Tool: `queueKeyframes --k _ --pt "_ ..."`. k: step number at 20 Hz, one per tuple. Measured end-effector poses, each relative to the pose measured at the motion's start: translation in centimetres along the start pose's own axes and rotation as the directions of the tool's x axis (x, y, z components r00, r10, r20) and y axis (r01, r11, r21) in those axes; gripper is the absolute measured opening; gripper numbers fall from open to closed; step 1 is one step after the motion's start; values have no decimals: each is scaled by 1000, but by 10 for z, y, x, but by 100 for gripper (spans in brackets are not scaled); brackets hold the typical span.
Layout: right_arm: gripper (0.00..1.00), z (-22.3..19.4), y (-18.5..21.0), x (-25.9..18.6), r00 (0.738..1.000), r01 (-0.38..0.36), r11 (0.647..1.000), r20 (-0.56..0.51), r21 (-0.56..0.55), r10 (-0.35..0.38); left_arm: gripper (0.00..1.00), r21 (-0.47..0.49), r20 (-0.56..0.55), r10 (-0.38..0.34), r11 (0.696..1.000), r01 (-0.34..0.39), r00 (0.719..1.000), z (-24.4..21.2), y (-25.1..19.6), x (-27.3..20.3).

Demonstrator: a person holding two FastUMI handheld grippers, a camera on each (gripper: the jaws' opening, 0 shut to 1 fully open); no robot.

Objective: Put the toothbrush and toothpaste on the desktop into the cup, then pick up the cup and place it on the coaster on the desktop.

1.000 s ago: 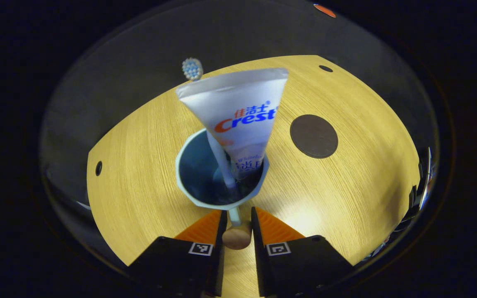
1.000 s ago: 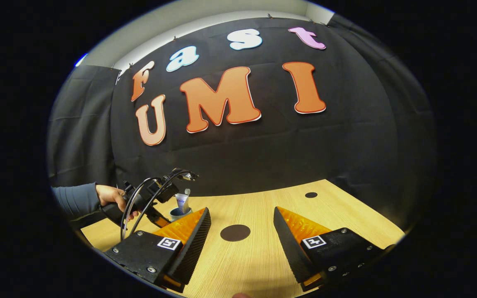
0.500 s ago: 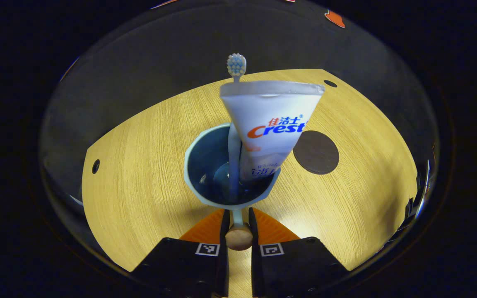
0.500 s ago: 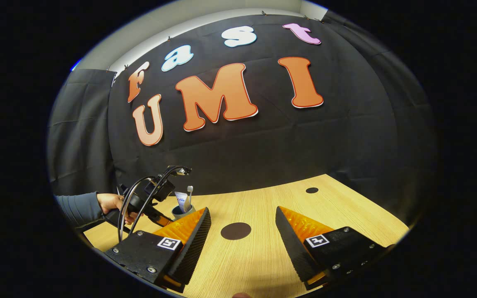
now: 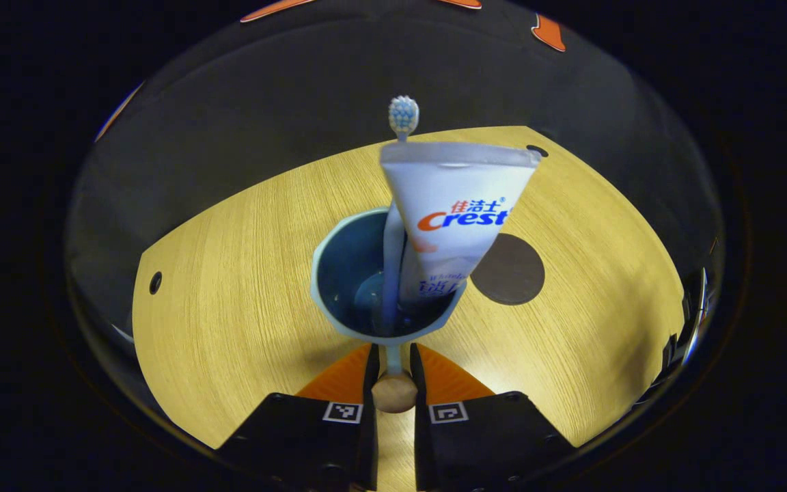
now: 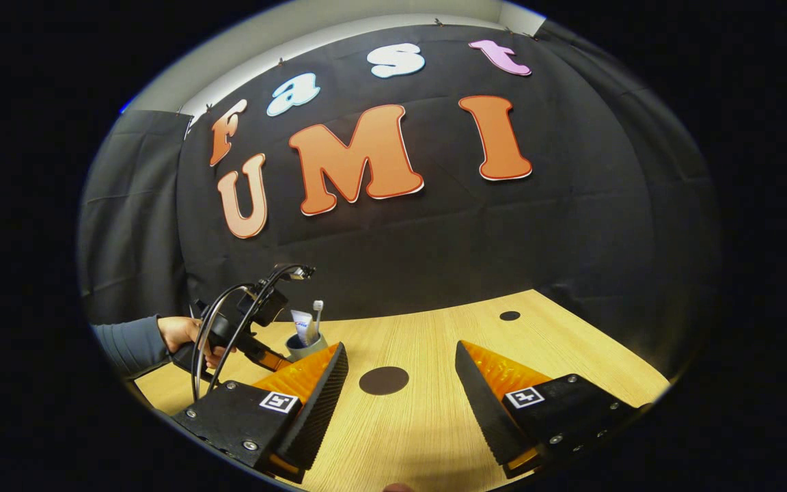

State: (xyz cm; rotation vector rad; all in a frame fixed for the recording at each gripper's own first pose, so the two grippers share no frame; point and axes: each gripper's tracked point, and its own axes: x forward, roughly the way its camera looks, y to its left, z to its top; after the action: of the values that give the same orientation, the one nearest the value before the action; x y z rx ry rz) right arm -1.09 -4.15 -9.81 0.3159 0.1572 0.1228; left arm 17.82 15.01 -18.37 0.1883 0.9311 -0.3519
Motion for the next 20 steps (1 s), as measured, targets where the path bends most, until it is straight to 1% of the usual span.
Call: queueKeyframes --k 3,4,7,9,12,14,15,16,19,20 --pt "94 2 -6 -4 1000 9 1000 8 0 -9 22 10 28 -24 1000 24 999 3 -2 4" --pt "94 1 -7 -5 1000 9 1000 8 2 -9 20 16 24 -26 1000 26 999 0 -1 6" --pt "94 3 -13 -10 1000 22 1000 12 2 -22 22 -6 33 -65 998 66 997 4 -6 4" --pt "94 3 -18 -13 999 30 1000 13 1 -30 20 7 52 -68 998 68 996 7 -6 5" --pt "94 4 -19 -15 999 32 999 14 11 -32 20 26 74 -76 997 75 994 7 -8 9" --pt "94 4 -20 -17 999 38 999 16 2 -38 20 40 69 -88 996 86 994 6 -7 10" --pt "94 5 -22 -19 999 40 999 19 -4 -40 22 38 70 -93 995 91 993 8 -6 9" --pt "94 5 -23 -20 999 43 999 20 -7 -43 20 42 63 -99 994 96 993 7 -7 9" --pt "94 5 -29 -25 998 55 998 18 -13 -54 20 33 46 -119 993 118 992 5 -7 8" --pt "94 4 -31 -26 998 59 998 18 -15 -59 22 32 37 -125 992 124 992 5 -8 7"
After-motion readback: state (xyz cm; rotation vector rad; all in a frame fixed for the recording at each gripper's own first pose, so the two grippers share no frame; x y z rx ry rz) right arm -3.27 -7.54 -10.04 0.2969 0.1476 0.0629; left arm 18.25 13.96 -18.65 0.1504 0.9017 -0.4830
